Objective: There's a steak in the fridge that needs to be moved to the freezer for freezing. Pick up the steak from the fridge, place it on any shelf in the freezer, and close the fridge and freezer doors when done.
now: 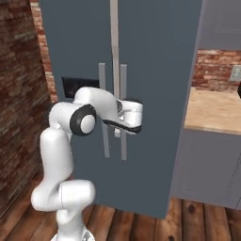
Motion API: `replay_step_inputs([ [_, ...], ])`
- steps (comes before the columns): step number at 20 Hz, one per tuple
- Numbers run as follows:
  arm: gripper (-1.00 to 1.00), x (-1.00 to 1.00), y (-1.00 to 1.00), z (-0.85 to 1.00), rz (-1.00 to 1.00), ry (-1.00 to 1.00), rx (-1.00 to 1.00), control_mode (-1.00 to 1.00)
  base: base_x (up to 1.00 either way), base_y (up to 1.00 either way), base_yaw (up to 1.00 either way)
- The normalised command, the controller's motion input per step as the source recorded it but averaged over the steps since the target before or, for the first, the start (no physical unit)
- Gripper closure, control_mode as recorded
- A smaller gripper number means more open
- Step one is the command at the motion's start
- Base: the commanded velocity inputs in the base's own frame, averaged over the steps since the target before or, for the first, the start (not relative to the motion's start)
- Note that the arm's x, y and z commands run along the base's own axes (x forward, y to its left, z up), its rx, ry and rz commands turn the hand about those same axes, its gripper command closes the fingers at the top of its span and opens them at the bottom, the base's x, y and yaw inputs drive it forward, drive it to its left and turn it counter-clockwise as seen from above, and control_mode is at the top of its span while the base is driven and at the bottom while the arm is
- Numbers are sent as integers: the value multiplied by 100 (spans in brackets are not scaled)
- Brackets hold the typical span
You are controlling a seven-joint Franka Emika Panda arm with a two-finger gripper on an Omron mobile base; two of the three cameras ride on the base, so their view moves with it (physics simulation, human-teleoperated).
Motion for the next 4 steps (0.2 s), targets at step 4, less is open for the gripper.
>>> replay_step_inputs([
  [4,-100,42,-49,-29,28,-27,11,-100,0,0,0],
])
